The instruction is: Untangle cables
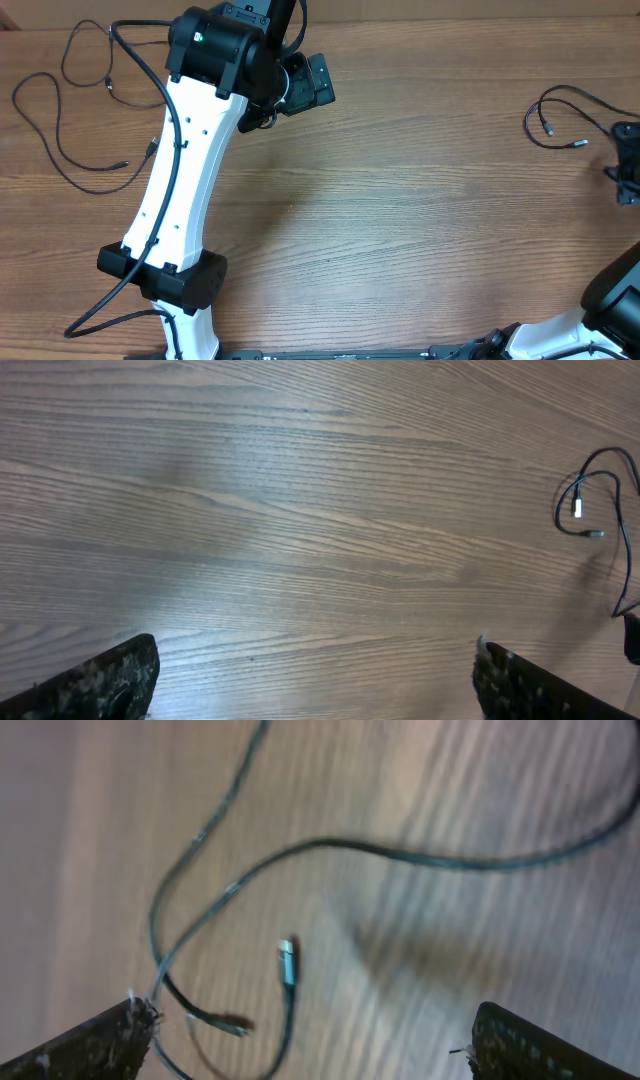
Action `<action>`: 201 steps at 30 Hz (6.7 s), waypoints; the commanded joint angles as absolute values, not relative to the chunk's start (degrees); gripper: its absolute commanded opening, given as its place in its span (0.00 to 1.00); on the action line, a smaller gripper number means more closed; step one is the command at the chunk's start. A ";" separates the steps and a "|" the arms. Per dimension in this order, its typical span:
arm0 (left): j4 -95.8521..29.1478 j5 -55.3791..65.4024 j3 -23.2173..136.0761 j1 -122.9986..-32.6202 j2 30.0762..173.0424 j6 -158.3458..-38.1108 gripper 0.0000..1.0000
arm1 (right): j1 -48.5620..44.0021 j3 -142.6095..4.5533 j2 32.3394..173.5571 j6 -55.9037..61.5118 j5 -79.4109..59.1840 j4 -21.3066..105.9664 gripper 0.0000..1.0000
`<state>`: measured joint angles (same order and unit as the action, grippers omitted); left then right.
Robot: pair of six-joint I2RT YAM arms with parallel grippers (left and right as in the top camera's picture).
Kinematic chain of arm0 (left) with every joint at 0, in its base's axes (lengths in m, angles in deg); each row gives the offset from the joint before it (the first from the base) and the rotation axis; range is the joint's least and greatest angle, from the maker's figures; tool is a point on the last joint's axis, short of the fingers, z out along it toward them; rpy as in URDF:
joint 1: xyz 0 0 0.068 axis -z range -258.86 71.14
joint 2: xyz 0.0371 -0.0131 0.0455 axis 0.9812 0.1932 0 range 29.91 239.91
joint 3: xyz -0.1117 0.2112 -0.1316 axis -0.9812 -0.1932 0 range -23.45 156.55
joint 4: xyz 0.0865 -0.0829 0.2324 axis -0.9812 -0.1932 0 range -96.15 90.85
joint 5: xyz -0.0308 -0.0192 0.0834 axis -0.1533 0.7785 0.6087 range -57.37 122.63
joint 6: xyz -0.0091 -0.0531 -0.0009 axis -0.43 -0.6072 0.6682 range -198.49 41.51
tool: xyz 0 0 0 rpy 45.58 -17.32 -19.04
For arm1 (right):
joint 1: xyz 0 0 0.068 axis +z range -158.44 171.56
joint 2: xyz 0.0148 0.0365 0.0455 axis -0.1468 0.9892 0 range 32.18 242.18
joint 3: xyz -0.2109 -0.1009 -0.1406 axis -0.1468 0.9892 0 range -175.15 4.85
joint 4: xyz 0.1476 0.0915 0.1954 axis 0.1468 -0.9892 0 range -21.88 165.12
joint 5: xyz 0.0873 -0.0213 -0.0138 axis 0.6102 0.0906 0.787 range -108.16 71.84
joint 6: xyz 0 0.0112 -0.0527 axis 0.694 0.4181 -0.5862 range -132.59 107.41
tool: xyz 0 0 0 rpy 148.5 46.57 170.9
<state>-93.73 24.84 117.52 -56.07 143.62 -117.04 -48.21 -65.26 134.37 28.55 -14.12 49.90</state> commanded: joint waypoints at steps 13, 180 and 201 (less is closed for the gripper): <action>-93.64 25.78 118.02 -55.96 144.02 -113.17 1.00 | -53.22 -65.78 140.53 22.48 -17.64 53.51 1.00; -47.66 31.13 91.66 -117.10 151.95 -92.18 1.00 | 6.10 -101.28 151.11 -5.20 -6.12 14.56 1.00; -34.65 34.26 91.66 -116.51 169.85 -84.21 1.00 | 6.10 -101.28 151.11 -5.20 -6.12 14.56 1.00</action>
